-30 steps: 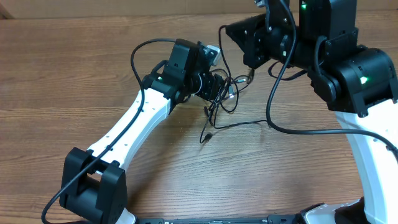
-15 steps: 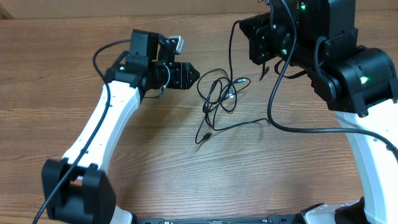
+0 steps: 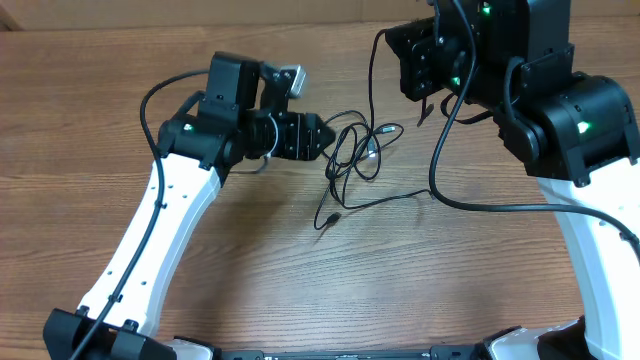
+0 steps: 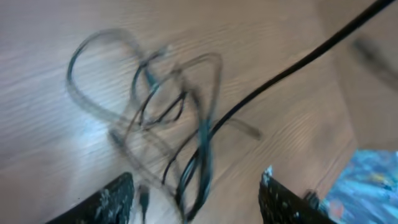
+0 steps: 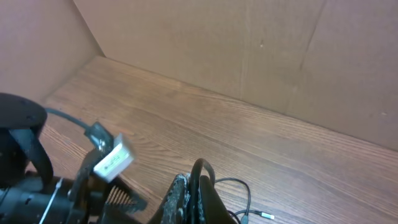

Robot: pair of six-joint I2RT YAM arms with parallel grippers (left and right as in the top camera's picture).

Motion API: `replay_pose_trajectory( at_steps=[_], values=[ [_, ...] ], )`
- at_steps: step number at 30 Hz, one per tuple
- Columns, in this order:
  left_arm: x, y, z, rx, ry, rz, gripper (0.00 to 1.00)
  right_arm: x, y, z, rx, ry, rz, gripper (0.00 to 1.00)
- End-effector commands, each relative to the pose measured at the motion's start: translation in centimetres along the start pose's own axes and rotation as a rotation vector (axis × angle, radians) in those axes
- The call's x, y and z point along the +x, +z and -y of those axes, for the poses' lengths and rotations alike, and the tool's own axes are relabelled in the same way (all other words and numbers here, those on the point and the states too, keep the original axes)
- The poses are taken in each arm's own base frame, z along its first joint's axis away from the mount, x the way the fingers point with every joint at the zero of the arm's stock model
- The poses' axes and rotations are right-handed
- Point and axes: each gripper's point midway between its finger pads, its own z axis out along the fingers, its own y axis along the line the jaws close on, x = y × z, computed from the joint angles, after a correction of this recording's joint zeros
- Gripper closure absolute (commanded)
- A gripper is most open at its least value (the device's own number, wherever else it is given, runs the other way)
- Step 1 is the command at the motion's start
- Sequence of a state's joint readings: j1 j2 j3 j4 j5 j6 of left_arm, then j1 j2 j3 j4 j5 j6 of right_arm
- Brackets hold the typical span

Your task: Untangle cables

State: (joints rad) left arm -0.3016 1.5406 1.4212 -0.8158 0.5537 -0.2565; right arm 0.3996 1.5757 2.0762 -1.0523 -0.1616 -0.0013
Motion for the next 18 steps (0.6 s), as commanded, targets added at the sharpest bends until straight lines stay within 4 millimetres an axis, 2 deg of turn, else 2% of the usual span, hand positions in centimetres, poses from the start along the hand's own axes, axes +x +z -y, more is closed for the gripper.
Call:
replay_pose_trajectory(
  at_steps=[1,7,13,18],
  values=[
    [0.7,-0.9,-1.2,-0.126,0.025,-0.007,0.36,-1.5,-0.9,-0.4,-0.014,-0.016,0.053,0.96],
    [0.2,-0.2,-0.5,-0.166,0.108,0.018,0.35,-1.9,-1.0,-1.8,-0.098,-0.019,0.065,0.96],
    [0.1,1.0,2.0,-0.14,0.209,0.038,0.34,-1.8,-1.0,-2.0,-0.105,-0.018,0.063,0.96],
    [0.8,2.7,1.8,-0.188,0.228,0.007,0.36,-1.8,-1.1,-2.7,-0.151,-0.02,0.061,0.96]
  ],
)
